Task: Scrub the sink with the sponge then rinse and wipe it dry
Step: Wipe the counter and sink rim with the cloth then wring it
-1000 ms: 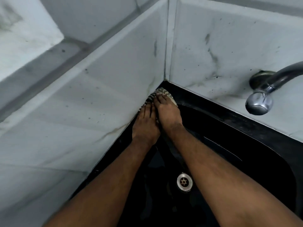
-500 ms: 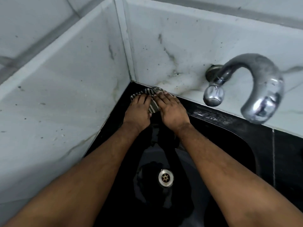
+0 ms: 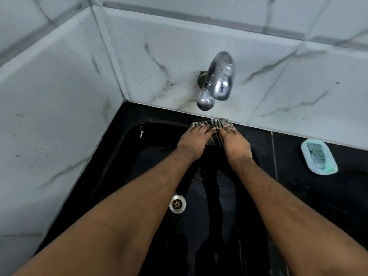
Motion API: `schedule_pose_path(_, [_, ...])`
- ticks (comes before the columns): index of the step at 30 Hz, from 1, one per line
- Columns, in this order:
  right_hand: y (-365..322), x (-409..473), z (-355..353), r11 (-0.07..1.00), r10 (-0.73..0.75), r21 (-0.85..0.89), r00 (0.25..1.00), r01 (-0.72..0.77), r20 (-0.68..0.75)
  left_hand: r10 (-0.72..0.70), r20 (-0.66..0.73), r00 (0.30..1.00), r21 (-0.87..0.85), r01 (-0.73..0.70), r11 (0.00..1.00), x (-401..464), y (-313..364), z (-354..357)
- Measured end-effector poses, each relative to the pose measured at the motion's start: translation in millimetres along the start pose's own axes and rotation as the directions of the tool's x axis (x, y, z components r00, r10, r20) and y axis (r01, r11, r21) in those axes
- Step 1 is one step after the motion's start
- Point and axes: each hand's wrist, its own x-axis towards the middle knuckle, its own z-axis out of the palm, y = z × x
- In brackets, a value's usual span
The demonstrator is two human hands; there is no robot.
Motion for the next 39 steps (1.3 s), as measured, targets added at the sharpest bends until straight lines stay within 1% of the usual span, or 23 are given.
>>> schedule_pose_path(3, [16, -26, -29, 0.979, 0.111, -0.178, 0.993, -0.102, 0.044, 0.035, 0.073, 0.997, 0.039, -0.038, 0.999, -4, 38, 4])
schedule_pose_path(6, [28, -47, -42, 0.942, 0.177, -0.301, 0.981, -0.145, 0.081, 0.063, 0.178, 0.982, 0.057, -0.074, 0.996, -13, 57, 14])
schedule_pose_path(7, [34, -61, -45, 0.936, 0.199, -0.315, 0.975, -0.160, 0.095, 0.054, 0.219, 0.974, 0.024, -0.061, 0.998, -22, 66, 19])
schedule_pose_path(9, [38, -84, -46, 0.935, 0.199, -0.318, 0.974, -0.156, 0.106, -0.013, 0.287, 0.958, -0.110, 0.046, 0.993, -40, 77, 36])
schedule_pose_path(10, [41, -95, -46, 0.938, 0.188, -0.316, 0.977, -0.146, 0.106, -0.042, 0.308, 0.950, -0.185, 0.103, 0.977, -51, 83, 43])
schedule_pose_path(12, [49, -116, -54, 0.942, 0.192, -0.297, 0.976, -0.153, 0.106, -0.069, 0.342, 0.937, -0.279, 0.171, 0.945, -70, 99, 47])
schedule_pose_path(14, [55, -132, -60, 0.943, 0.242, -0.265, 0.961, -0.201, 0.133, -0.098, 0.368, 0.925, -0.361, 0.239, 0.901, -83, 115, 50])
schedule_pose_path(15, [58, -145, -64, 0.942, 0.273, -0.245, 0.949, -0.231, 0.156, -0.108, 0.379, 0.919, -0.420, 0.275, 0.865, -91, 127, 49])
schedule_pose_path(17, [60, -166, -70, 0.940, 0.327, -0.176, 0.921, -0.293, 0.213, -0.117, 0.374, 0.920, -0.575, 0.329, 0.749, -103, 150, 46])
schedule_pose_path(19, [60, -179, -76, 0.937, 0.350, -0.073, 0.904, -0.343, 0.246, -0.098, 0.346, 0.933, -0.724, 0.332, 0.604, -114, 172, 40])
schedule_pose_path(20, [60, -189, -82, 0.932, 0.356, -0.024, 0.901, -0.362, 0.248, -0.087, 0.338, 0.937, -0.772, 0.329, 0.543, -124, 186, 35])
schedule_pose_path(22, [59, -199, -92, 0.931, 0.345, 0.043, 0.911, -0.363, 0.226, -0.077, 0.294, 0.953, -0.836, 0.295, 0.463, -137, 202, 32])
schedule_pose_path(23, [57, -204, -99, 0.939, 0.320, 0.055, 0.922, -0.339, 0.219, -0.080, 0.263, 0.962, -0.852, 0.270, 0.448, -141, 207, 34])
schedule_pose_path(25, [54, -214, -109, 0.947, 0.284, 0.096, 0.938, -0.307, 0.199, -0.126, 0.222, 0.967, -0.848, 0.255, 0.466, -148, 211, 39])
schedule_pose_path(27, [52, -221, -118, 0.922, 0.298, 0.197, 0.937, -0.332, 0.182, -0.189, 0.178, 0.966, -0.841, 0.249, 0.480, -154, 211, 35])
schedule_pose_path(29, [53, -229, -127, 0.882, 0.341, 0.284, 0.926, -0.376, 0.164, -0.249, 0.129, 0.960, -0.859, 0.233, 0.455, -160, 212, 26])
schedule_pose_path(30, [54, -235, -131, 0.861, 0.361, 0.320, 0.919, -0.395, 0.161, -0.275, 0.116, 0.954, -0.877, 0.229, 0.423, -163, 213, 21])
schedule_pose_path(32, [60, -245, -136, 0.807, 0.397, 0.395, 0.898, -0.439, 0.188, -0.306, 0.108, 0.946, -0.927, 0.207, 0.313, -168, 214, 10])
schedule_pose_path(34, [67, -254, -137, 0.734, 0.432, 0.468, 0.870, -0.492, 0.236, -0.307, 0.097, 0.947, -0.955, 0.175, 0.238, -169, 214, 5])
schedule_pose_path(37, [81, -269, -135, 0.618, 0.467, 0.584, 0.843, -0.526, 0.266, -0.299, 0.083, 0.951, -0.972, 0.143, 0.185, -174, 224, -8])
schedule_pose_path(39, [87, -279, -133, 0.573, 0.475, 0.631, 0.839, -0.524, 0.265, -0.296, 0.096, 0.950, -0.979, 0.144, 0.145, -174, 232, -14])
